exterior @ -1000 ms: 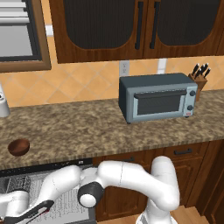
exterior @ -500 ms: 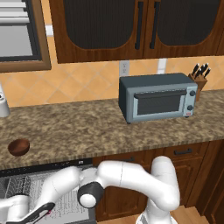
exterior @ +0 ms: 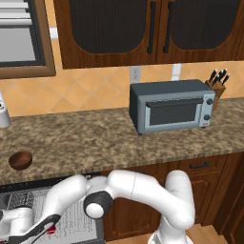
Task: Pick up the cup and bowl from the counter, place them in the dishwasher, and close the dishwasher door.
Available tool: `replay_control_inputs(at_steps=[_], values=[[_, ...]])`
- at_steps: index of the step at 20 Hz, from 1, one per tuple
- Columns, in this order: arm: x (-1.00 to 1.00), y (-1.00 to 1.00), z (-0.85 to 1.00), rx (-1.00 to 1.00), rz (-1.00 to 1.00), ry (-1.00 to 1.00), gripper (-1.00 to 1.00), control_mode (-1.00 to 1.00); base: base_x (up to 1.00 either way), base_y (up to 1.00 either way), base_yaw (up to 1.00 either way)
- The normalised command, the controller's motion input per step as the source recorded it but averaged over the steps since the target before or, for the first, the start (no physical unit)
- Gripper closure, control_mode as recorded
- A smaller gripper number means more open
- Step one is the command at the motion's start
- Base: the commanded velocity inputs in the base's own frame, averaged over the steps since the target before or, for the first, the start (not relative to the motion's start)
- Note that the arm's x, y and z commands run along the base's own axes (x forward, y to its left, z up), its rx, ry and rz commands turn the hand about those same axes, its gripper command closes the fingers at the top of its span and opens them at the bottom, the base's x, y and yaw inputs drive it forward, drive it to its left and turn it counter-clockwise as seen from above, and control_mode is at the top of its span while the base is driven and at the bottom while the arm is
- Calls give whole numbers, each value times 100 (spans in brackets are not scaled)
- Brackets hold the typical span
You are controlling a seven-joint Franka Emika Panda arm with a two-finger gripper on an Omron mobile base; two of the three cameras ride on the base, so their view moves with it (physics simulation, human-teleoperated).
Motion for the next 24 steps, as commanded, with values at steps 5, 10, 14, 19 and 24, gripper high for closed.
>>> replay_control_inputs(at_steps=[5, 10, 14, 19, 24], values=[[54, 2, -15, 10, 0, 0, -100, -100, 0, 0, 0], [53, 0, -1, 1, 0, 1, -100, -100, 0, 0, 0], [52, 0, -38, 0, 0, 0, -100, -100, 0, 0, 0], [30, -19, -31, 0, 0, 0, -100, -100, 0, 0, 0], [-7, -4, -47, -14, 0, 9, -100, -100, 0, 0, 0]])
